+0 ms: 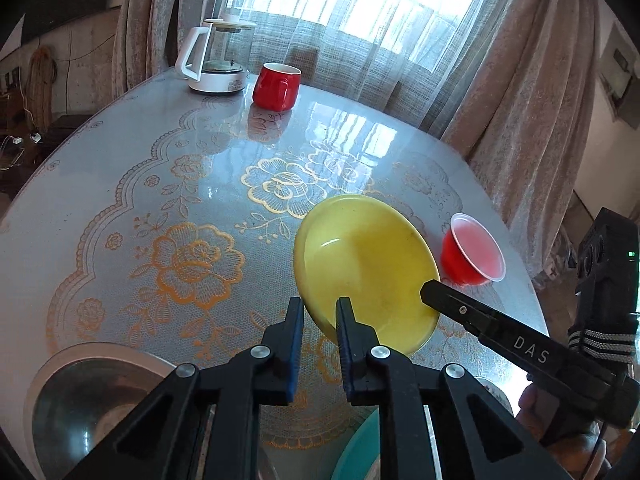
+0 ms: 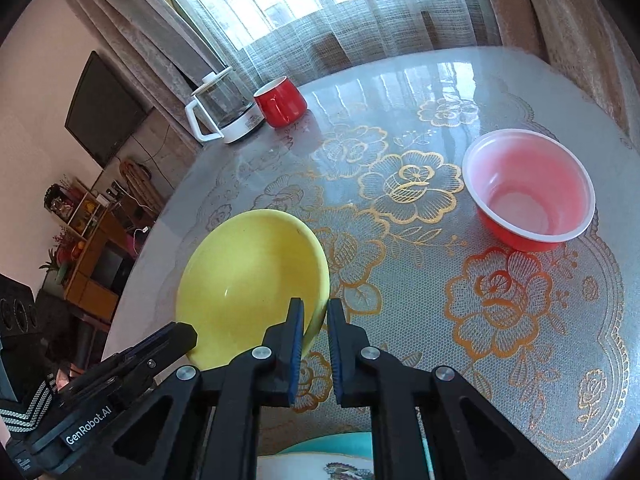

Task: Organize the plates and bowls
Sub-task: 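Carry the yellow bowl over the steel bowl and lower it inside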

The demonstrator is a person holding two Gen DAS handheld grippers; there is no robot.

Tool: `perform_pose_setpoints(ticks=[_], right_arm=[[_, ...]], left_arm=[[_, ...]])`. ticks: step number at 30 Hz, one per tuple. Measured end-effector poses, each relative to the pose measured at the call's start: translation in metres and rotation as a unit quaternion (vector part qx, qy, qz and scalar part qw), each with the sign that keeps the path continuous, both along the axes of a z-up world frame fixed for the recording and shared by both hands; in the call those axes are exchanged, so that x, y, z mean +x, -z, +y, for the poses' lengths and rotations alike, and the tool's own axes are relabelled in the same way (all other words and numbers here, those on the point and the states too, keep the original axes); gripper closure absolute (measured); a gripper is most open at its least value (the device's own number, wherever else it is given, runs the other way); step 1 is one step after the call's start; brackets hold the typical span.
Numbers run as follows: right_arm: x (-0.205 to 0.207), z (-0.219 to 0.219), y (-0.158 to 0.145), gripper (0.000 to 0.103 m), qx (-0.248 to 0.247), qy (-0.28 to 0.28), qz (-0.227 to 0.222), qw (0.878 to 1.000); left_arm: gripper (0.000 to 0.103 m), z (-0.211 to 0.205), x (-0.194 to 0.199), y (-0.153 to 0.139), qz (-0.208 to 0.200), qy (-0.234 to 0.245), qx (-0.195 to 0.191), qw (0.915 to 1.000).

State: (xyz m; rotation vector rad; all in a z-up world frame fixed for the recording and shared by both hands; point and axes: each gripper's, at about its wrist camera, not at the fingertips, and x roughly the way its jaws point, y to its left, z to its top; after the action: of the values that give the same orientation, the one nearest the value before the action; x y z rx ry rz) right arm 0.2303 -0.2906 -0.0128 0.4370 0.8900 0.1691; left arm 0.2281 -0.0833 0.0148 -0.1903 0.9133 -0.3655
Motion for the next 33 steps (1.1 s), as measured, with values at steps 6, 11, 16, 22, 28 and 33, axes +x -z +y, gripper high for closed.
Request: perform_pose_setpoints(ticks=[6,11,16,22,28,33], right_arm=[[-0.018,0.025,-0.013,0.091,-0.002,-0.028,-0.019,0.999],[-0.035,0.050,-0.022,0.091,0.002,-0.054,-0.032,0.998],[-0.048,0.077,-0.028,0.091,0.007,-0.083,-0.044,0.996],[-0.060,0.110,-0.026,0.091,0.011,-0.117,-0.046,0.992],[-0.069,0.138,-0.015,0.091,0.012,-0.143,-0.036,0.989],[-0.074,0.152,-0.006,0.091,0.006,-0.157,-0.024,0.987]], left_arm=[[0.087,0.026,-0.032,-0.015,-0.022,-0.012,0.008,0.9997],[0.087,0.056,-0.055,-0.024,-0.036,-0.025,-0.002,0.9991],[0.087,0.087,-0.080,-0.027,-0.040,-0.045,-0.015,0.9981],[0.087,0.121,-0.105,-0.021,-0.035,-0.070,-0.020,0.9967],[0.087,0.145,-0.122,-0.007,-0.022,-0.088,-0.023,0.9956],[0.087,0.158,-0.128,0.007,-0.008,-0.096,-0.027,0.9950]])
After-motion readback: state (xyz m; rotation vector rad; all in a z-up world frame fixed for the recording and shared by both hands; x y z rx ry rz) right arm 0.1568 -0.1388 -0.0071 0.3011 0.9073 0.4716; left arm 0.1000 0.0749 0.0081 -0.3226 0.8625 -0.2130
